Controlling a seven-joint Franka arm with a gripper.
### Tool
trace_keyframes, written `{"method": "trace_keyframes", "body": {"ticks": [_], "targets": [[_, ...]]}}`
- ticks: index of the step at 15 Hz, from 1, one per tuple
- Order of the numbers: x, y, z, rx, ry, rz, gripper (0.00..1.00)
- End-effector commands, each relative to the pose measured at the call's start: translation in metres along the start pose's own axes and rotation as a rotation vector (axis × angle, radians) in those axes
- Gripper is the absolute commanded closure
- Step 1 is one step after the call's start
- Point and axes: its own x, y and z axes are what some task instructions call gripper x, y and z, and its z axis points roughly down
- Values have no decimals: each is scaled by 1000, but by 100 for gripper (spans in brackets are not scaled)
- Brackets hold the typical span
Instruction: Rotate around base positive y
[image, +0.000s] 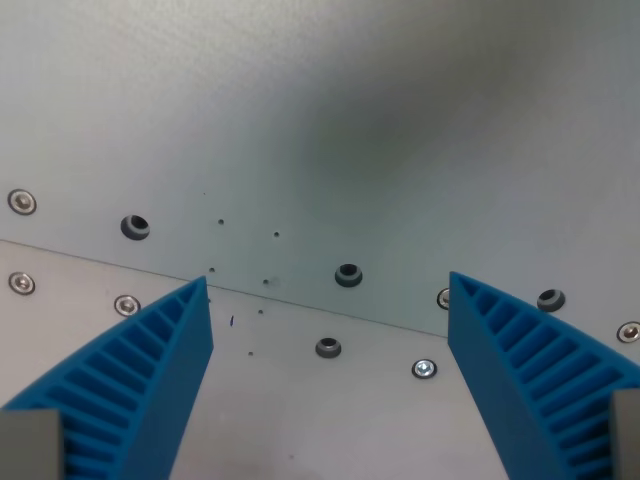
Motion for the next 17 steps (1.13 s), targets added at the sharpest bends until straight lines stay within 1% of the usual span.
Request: {"method": "trace_keyframes", "body": {"ticks": [1,17], "targets": [[6,2,-7,48,-183,0,0],[6,2,-7,99,-363,1,0]]}}
